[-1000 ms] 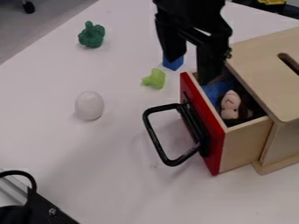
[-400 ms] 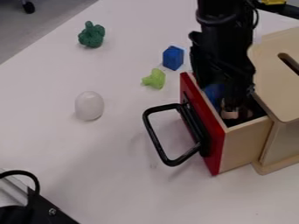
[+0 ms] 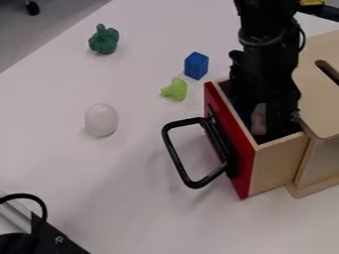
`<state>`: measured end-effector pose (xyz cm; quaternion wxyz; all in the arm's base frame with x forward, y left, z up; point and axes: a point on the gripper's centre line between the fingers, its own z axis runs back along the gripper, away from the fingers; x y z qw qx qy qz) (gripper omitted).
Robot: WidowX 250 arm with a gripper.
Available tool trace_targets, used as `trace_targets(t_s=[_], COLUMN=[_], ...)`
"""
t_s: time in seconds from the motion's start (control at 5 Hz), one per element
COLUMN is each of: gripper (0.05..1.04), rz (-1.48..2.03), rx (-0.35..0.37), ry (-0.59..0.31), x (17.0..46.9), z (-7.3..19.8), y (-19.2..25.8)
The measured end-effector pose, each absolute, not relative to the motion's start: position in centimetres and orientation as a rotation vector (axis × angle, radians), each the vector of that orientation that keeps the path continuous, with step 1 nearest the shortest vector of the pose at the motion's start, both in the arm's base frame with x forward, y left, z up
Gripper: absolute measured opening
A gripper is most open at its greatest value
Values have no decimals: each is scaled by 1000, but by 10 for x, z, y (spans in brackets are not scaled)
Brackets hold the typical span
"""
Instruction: Take the object out of the drawer and place it on the middle left of the table.
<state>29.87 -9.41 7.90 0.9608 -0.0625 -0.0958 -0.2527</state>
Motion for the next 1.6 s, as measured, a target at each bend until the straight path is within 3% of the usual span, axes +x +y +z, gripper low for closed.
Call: trace_targets(t_s=[0.4,0.6,1.2,1.6], gripper=[408,250,136,123], rz=[-516,-493,-409,-166], rx=[-118,-115,-82,18], ry=[-195,-182,-227,-215], x=[297,294,276,269], z=[78,82,145,201], y=[-102,-102,-81,-20])
